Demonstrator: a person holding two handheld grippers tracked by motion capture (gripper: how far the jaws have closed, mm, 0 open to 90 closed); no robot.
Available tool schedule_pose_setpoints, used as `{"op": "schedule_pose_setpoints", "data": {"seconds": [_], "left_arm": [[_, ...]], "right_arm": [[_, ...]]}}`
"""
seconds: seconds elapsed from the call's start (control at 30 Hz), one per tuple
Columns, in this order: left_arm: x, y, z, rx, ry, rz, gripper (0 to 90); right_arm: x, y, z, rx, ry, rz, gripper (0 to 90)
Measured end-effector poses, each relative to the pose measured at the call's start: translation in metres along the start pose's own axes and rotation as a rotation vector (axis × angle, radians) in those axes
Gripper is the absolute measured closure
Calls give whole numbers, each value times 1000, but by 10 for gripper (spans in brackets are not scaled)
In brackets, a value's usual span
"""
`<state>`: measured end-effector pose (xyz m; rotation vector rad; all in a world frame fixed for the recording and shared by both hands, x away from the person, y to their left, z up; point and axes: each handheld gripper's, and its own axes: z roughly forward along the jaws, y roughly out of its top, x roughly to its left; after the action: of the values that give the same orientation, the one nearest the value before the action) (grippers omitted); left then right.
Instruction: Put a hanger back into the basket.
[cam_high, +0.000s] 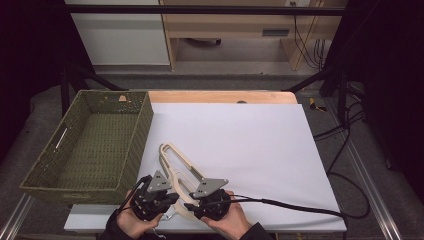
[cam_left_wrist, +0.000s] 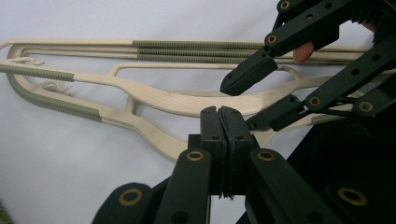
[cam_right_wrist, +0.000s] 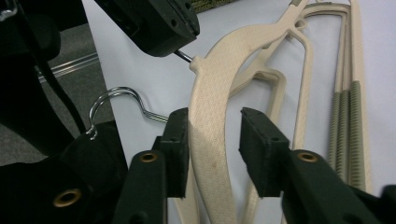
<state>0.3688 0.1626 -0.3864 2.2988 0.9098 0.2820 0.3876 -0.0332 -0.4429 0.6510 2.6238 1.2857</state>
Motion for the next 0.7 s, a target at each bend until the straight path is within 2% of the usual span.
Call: {"op": "schedule_pose_setpoints", "data": {"seconds": [0.13, 0.17, 0.27, 0.33, 0.37, 0.4, 0.43, 0.47, 0.5, 0.53, 0.57, 0.6, 0.63, 0.67, 0.7], "left_arm": [[0, 0, 0, -3, 5, 1, 884], [-1, 0, 0, -7, 6, 2, 883], [0, 0, 0, -11, 4, 3, 882], [1, 0, -4, -38, -6, 1, 877], [2, 0, -6, -70, -7, -2, 865], [2, 0, -6, -70, -7, -2, 818], [6, 0, -16, -141, -1, -19, 757], [6, 0, -16, -141, -1, -19, 718], [11, 0, -28, -227, -6, -29, 661], [11, 0, -28, -227, -6, -29, 610], [17, -2, -40, -306, 2, -49, 541], [17, -2, -40, -306, 2, -49, 499], [21, -3, -46, -336, 5, -57, 499], [25, -4, -51, -362, 7, -63, 392], [30, -5, -55, -390, 0, -74, 357]], "right_arm": [[1, 0, 0, 1, 8, -6, 698], [1, 0, 0, 1, 23, -11, 734], [2, 0, 0, 5, 16, -7, 739], [2, 1, -1, -2, 9, -17, 744], [1, 1, -2, -8, 6, -17, 746], [1, 1, -2, -8, 6, -17, 746], [1, 2, -4, -8, -1, -16, 748], [1, 2, -4, -8, -1, -16, 748], [0, 3, -7, -9, -8, -21, 750], [0, 3, -7, -9, -8, -21, 750], [-2, 5, -10, -5, -16, -23, 754], [-2, 5, -10, -5, -16, -23, 754], [-3, 6, -11, -4, -22, -22, 756], [-5, 8, -16, -1, -40, -23, 760], [-6, 9, -17, 0, -47, -21, 763]]}}
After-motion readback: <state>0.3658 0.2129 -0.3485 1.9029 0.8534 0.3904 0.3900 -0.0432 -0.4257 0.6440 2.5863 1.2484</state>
